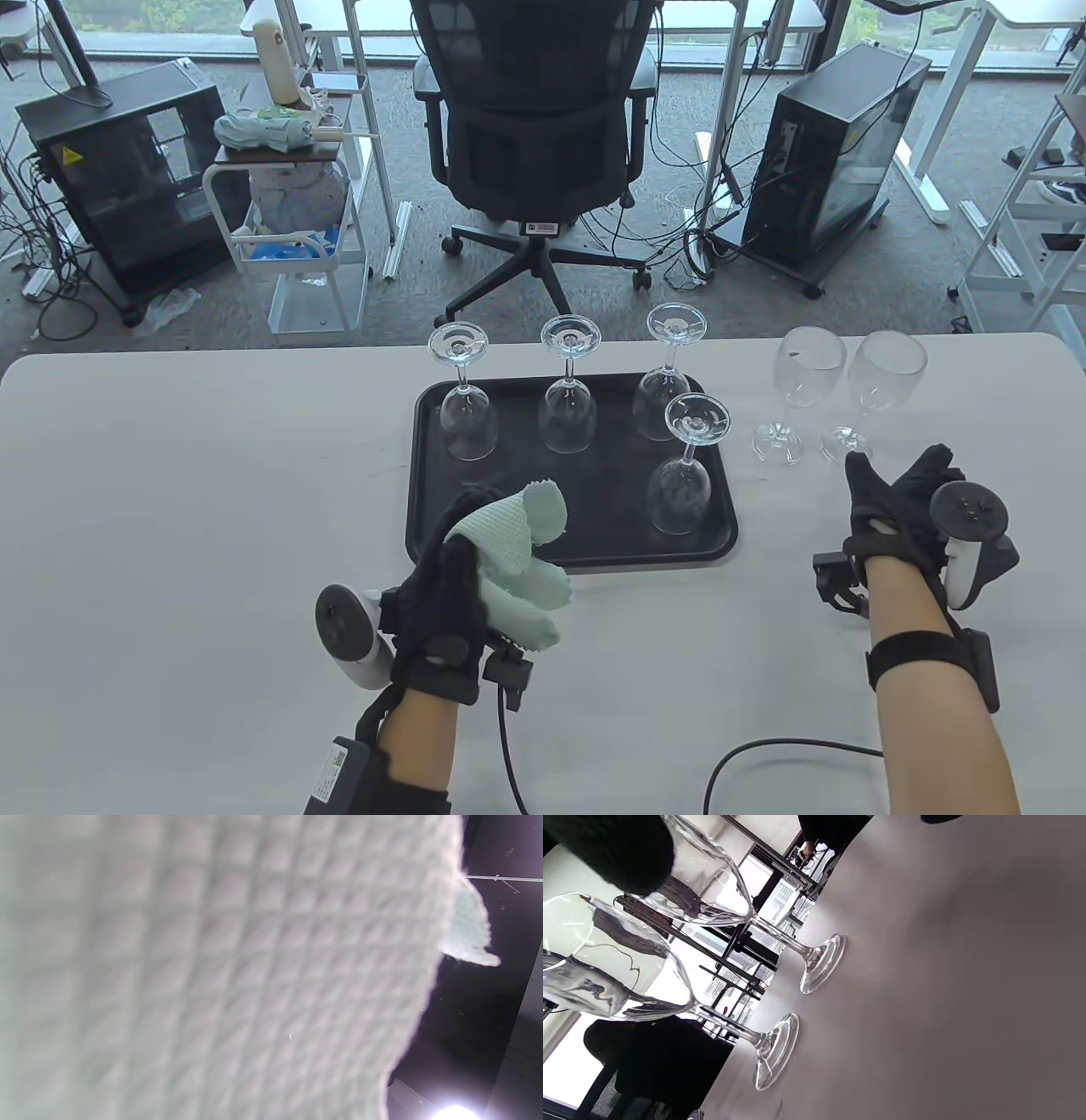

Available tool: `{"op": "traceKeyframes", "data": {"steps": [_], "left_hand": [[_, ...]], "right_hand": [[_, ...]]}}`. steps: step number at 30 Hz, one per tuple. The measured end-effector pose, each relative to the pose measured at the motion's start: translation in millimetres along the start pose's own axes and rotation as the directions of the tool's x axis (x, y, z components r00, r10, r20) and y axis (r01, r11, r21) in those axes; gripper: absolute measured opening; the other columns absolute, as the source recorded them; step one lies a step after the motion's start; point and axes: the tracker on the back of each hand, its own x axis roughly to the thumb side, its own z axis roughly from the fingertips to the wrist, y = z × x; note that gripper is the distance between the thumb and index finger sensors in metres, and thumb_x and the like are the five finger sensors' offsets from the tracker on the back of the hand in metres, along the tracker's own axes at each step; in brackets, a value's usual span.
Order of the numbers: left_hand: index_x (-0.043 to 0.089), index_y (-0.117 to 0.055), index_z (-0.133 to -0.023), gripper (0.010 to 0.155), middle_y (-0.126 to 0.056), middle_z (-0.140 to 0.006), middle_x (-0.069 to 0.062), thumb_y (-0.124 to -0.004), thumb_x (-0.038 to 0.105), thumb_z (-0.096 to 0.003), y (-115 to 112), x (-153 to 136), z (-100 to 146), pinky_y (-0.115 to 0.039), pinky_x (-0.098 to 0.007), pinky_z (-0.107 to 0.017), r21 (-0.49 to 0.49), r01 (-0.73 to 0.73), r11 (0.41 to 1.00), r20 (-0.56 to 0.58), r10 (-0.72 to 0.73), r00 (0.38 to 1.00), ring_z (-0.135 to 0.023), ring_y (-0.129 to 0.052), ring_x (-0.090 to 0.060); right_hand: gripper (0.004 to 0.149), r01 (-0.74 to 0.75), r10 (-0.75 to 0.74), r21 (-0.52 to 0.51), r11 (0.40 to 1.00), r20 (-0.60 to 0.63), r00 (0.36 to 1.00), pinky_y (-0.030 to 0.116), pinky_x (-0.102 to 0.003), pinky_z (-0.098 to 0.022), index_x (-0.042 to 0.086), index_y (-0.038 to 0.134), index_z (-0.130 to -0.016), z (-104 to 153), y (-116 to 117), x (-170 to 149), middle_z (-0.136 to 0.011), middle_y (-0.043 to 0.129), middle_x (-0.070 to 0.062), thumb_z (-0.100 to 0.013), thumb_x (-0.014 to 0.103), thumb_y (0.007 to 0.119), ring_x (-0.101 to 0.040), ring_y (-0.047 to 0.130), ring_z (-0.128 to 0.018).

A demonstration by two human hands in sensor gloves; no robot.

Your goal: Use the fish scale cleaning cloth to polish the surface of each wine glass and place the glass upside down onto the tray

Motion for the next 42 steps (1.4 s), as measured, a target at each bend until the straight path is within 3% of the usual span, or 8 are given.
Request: {"op": "traceKeyframes", "data": {"steps": [7,14,20,24,31,36,38,42], "left_hand": [[0.028,-0.063,-0.105,0.057,-0.068,-0.113,-0.001,-0.056,0.057,-0.0567,3.7,2.2,-1.3,-0.072,-0.066,-0.065,0.009,0.028,1.0,0.003,-0.028,1.0,-0.103,-0.066,-0.038],[0.027,-0.064,-0.105,0.057,-0.068,-0.113,-0.001,-0.056,0.057,-0.0566,11.2,1.7,-2.5,-0.071,-0.066,-0.065,0.03,0.056,0.998,-0.002,-0.056,0.998,-0.103,-0.065,-0.038],[0.027,-0.064,-0.105,0.057,-0.068,-0.113,-0.001,-0.056,0.056,-0.0568,14.1,-1.5,-3.9,-0.071,-0.067,-0.066,0.034,0.067,0.997,-0.015,-0.066,0.998,-0.103,-0.064,-0.038],[0.027,-0.064,-0.105,0.057,-0.068,-0.113,-0.001,-0.056,0.056,-0.0567,12.9,-1.1,-4.0,-0.071,-0.066,-0.066,0.032,0.066,0.997,-0.015,-0.066,0.998,-0.103,-0.065,-0.038],[0.027,-0.064,-0.105,0.057,-0.068,-0.113,-0.002,-0.056,0.057,-0.0569,7.3,-1.0,-2.5,-0.07,-0.066,-0.066,0.024,0.041,0.999,-0.018,-0.041,0.999,-0.103,-0.064,-0.038],[0.026,-0.063,-0.105,0.057,-0.067,-0.113,-0.002,-0.057,0.056,-0.0572,4.3,-3.7,0.0,-0.07,-0.067,-0.066,0.016,0.006,1.0,-0.045,-0.006,0.999,-0.104,-0.064,-0.038],[0.027,-0.064,-0.105,0.057,-0.068,-0.113,-0.002,-0.057,0.056,-0.0571,3.6,-3.1,0.2,-0.07,-0.067,-0.066,0.019,0.006,1.0,-0.043,-0.005,0.999,-0.104,-0.064,-0.038],[0.027,-0.063,-0.105,0.057,-0.067,-0.113,-0.002,-0.057,0.056,-0.0571,-0.3,-1.8,0.3,-0.069,-0.067,-0.067,0.007,-0.002,1.0,-0.037,0.003,0.999,-0.104,-0.063,-0.038]], "right_hand": [[0.094,-0.024,0.026,0.052,0.998,-0.044,0.999,0.041,-0.063,-0.07,0.033,0.021,-0.11,-49.3,24.6,1.9,-0.113,0.012,-0.014,-0.048,0.066,0.084,-0.048,0.022,-0.101],[0.083,0.08,-0.067,0.1,0.992,-0.126,0.99,0.024,-0.061,-0.068,0.038,0.031,-0.111,-88.6,42.3,15.1,-0.115,0.014,-0.018,-0.051,0.061,0.083,-0.048,0.011,-0.098],[0.053,0.13,-0.126,0.011,0.991,-0.158,0.979,0.023,-0.058,-0.068,0.035,0.066,-0.1,-102.1,42.7,13.6,-0.115,0.027,-0.018,-0.052,0.05,0.085,-0.046,0.014,-0.099],[0.047,0.175,-0.182,-0.065,0.983,-0.137,0.974,0.029,-0.06,-0.068,0.033,0.075,-0.094,-96.2,29.1,4.3,-0.113,0.039,-0.02,-0.049,0.041,0.088,-0.047,0.022,-0.099],[0.042,0.362,-0.362,0.021,0.932,0.131,0.923,0.043,-0.076,-0.064,0.034,0.074,-0.091,-61.7,-22.1,-7.8,-0.103,0.072,-0.016,-0.051,0.033,0.085,-0.044,0.051,-0.101],[0.045,0.281,-0.271,0.051,0.958,0.468,0.841,0.063,-0.066,-0.063,0.035,0.072,-0.094,-11.5,-51.5,11.5,-0.091,0.083,-0.011,-0.051,0.034,0.086,-0.036,0.07,-0.093],[0.047,0.134,-0.118,0.023,0.991,0.634,0.764,0.065,-0.062,-0.062,0.035,0.072,-0.096,17.5,-59.4,28.4,-0.089,0.086,-0.01,-0.051,0.034,0.087,-0.035,0.073,-0.09],[0.048,-0.215,0.285,-0.207,0.954,0.848,0.446,0.07,-0.056,-0.059,0.035,0.073,-0.096,87.4,-57.3,64.0,-0.088,0.087,-0.008,-0.05,0.036,0.089,-0.033,0.075,-0.089]]}}
